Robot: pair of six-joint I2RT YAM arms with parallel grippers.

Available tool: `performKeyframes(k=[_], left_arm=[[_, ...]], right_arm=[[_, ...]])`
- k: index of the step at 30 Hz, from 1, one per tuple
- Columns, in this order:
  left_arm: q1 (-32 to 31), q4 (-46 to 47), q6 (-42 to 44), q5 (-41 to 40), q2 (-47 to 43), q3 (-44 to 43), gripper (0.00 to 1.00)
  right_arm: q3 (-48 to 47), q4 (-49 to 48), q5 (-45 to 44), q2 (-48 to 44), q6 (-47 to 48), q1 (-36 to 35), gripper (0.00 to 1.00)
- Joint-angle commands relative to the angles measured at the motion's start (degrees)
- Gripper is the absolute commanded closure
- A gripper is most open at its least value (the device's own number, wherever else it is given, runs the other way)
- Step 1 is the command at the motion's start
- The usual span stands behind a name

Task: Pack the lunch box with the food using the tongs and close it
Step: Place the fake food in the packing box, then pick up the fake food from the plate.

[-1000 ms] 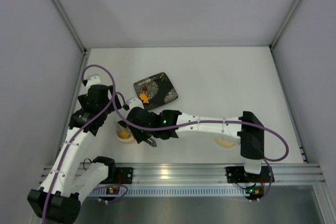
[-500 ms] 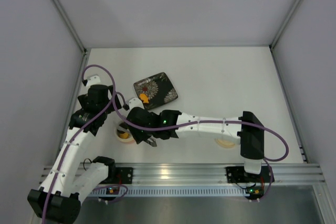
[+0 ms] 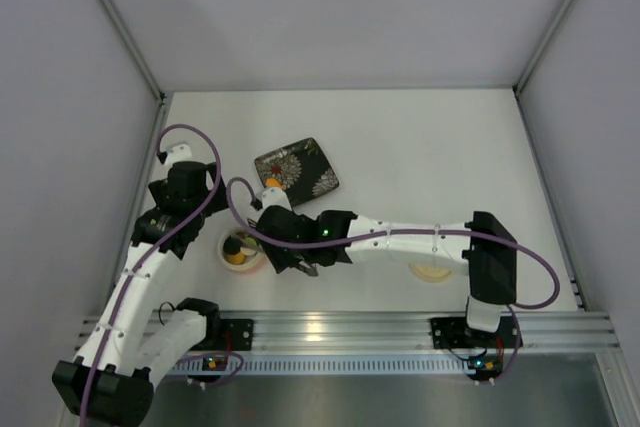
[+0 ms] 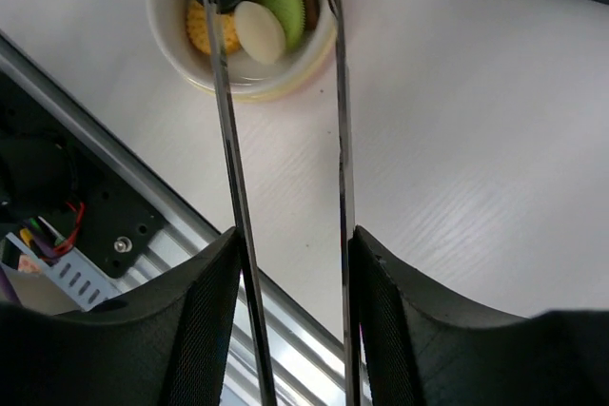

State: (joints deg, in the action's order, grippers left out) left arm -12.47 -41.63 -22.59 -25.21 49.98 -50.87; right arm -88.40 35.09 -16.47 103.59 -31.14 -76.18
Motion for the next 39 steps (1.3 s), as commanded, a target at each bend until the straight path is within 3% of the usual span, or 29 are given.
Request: performKeyframes(k=[1,15,27,39], left_arm=[[0.08,0.67,0.09,-1.07,-1.02,-0.37,0.01],[0.08,0.67,0.18,-1.07,-1.02,-0.37,0.01],[0.08,0.76,0.18,-1.07,-0.85,-0.28,0.01],[0.08,0.76,0.18,-1.07,-0.67,-0.28,0.01]], right_arm=[[2.52,-2.22,-2.87,-6.73,-0.59,2.44,0.52],[7.01,-4.5,0.12,-11.13,-0.15,12.1,0.52],[-2.29,-3.01,3.72,-2.61,2.39,17.82,0.53],[-5.73,-3.8,7.06,5.04,2.84,20.11,0.53]])
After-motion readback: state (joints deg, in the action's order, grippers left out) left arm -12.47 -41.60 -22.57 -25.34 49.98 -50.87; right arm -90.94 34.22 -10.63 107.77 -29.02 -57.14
